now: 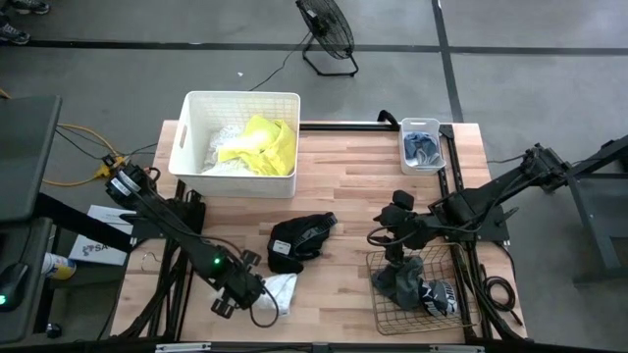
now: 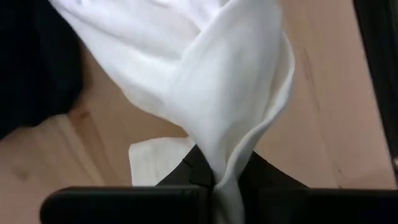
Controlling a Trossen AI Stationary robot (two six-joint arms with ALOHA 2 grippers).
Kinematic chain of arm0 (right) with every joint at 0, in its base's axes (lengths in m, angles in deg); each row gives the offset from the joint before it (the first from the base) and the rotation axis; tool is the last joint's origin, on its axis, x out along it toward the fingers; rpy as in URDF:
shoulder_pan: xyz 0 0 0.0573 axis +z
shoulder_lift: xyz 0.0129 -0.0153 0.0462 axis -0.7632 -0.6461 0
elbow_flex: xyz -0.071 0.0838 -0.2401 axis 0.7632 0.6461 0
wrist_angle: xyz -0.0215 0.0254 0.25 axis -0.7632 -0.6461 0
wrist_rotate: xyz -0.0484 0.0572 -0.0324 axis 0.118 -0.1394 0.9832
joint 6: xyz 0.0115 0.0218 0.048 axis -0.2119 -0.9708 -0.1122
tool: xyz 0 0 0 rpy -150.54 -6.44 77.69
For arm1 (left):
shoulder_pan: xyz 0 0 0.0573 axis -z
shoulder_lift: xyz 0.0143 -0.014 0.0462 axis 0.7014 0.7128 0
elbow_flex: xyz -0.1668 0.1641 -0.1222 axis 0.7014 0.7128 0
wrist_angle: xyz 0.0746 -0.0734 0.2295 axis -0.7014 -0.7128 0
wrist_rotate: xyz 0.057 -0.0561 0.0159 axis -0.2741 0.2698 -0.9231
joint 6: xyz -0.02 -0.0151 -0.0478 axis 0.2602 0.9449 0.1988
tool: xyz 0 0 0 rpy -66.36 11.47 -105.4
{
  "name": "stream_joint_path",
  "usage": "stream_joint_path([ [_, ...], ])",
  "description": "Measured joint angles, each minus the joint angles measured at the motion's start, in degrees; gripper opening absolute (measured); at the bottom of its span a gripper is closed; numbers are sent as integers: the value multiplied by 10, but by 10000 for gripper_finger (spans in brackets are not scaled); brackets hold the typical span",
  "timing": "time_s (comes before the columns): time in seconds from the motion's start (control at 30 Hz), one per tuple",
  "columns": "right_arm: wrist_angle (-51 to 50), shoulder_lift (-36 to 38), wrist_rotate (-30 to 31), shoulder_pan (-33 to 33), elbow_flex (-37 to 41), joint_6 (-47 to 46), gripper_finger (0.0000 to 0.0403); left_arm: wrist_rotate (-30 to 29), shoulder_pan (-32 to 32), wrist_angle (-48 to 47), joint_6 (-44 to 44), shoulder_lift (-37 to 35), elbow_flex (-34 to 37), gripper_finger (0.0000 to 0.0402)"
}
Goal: Pick & Place Cloths
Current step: Put the white underwear into the wire basket
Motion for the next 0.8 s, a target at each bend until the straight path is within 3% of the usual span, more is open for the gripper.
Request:
stream_joint_path([
  [0.17, 0, 0, 0, 0, 0, 1, 243, -18, 0, -108, -21, 0, -71, 19],
  [0.37, 3, 0, -1, 0, 0, 2, 243, -128, 0, -202, -33, -1, -150, 19],
  [0.63, 30, 0, -2, 0, 0, 44, 243, -304, -1, -216, -34, -1, -208, 19],
  [0.8, 74, 0, -2, 0, 0, 97, 243, -352, -23, -207, -34, -2, -223, 19],
])
